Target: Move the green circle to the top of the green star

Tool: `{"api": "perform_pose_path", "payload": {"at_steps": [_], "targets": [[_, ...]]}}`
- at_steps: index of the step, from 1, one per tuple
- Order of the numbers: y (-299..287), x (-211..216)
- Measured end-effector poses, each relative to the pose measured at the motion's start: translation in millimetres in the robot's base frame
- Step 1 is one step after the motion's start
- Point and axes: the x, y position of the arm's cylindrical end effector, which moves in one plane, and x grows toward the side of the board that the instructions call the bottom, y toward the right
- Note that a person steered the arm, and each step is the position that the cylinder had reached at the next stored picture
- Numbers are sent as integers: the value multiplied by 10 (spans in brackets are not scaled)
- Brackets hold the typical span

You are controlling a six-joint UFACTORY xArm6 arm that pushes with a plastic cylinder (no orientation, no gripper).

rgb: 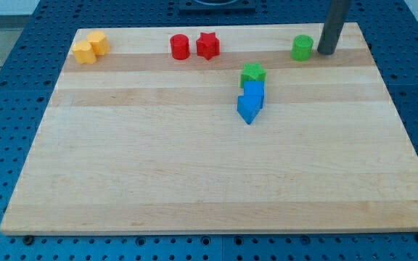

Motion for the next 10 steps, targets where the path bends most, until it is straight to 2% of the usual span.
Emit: {"api": "perform_pose_path", "payload": {"at_steps": [1, 3, 4, 5, 7, 10], "targets": [[-149, -13], [-797, -10], [-1074, 150], [-1207, 55], [-1338, -412], [-1461, -58]]}}
